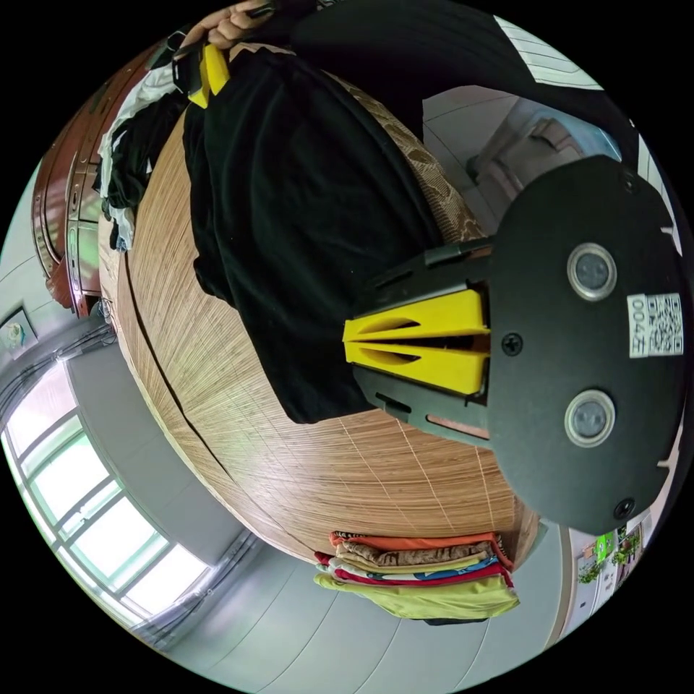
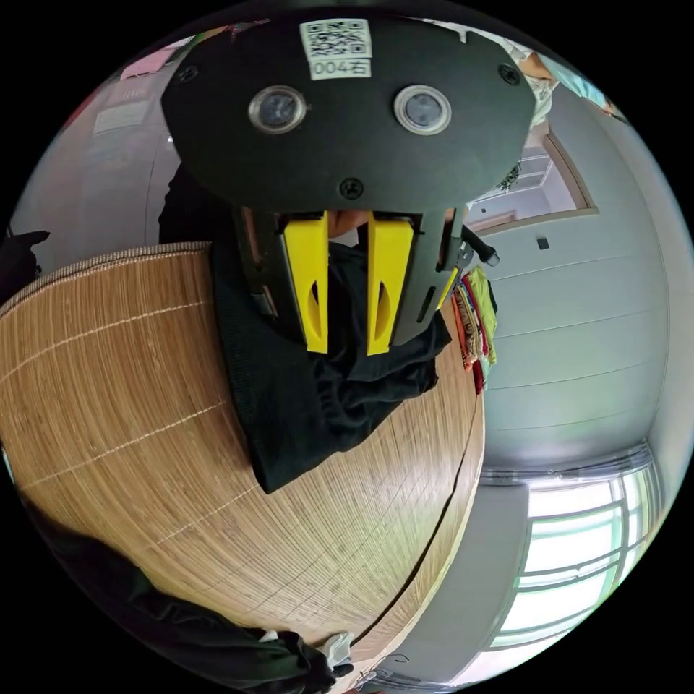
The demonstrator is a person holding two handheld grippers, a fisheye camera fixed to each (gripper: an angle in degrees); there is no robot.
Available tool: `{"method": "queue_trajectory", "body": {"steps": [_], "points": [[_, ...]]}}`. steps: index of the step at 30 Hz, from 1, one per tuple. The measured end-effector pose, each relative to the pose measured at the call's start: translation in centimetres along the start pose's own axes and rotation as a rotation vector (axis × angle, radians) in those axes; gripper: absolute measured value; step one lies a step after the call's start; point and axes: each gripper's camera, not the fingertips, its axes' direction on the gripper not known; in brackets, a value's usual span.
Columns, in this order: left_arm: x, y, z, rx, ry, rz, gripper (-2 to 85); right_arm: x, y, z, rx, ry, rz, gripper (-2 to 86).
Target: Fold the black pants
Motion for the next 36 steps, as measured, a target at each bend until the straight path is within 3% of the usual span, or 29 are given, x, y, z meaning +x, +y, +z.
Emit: {"method": "queue_trajectory", "body": {"steps": [3,6,10,13,17,20,22,28,30,32,36], "points": [[0.1,-0.1,0.0,-0.002,0.004,-0.002,0.3,-1.6,-0.2,0.6,-0.019,0.045,-0.047,5.0],[0.2,-0.1,0.0,-0.001,0.009,-0.006,0.4,-6.2,1.9,-0.1,0.081,0.183,-0.263,3.7],[0.4,-0.2,-0.1,0.000,0.009,-0.006,0.4,-11.1,5.1,2.2,0.159,0.593,-0.618,2.1],[0.4,-0.3,-0.3,0.000,0.014,-0.002,0.4,-9.8,4.7,4.5,0.161,0.863,-0.581,2.6],[0.3,-0.3,-0.5,0.003,0.022,-0.009,0.4,-6.5,5.7,-0.8,0.317,0.575,-0.365,4.2],[0.4,-0.4,-0.7,0.004,0.023,-0.012,0.4,-3.8,8.8,-3.3,0.327,0.252,-0.281,5.9],[0.3,-0.4,-1.0,0.008,0.027,-0.014,0.4,-2.8,10.9,-2.8,0.286,0.163,-0.261,7.3],[0.0,-0.4,-1.7,0.019,0.040,-0.026,0.4,-5.8,15.0,0.3,0.306,0.370,-0.359,3.1],[-0.1,-0.5,-1.9,0.020,0.044,-0.025,0.5,-7.9,15.0,1.8,0.281,0.484,-0.444,0.6],[-0.3,-0.5,-2.2,0.022,0.053,-0.025,0.5,-8.5,13.9,4.1,0.221,0.721,-0.427,0.1],[-1.3,-0.5,-2.8,0.035,0.087,-0.043,0.5,-8.3,13.8,3.1,0.256,0.715,-0.348,1.6]]}}
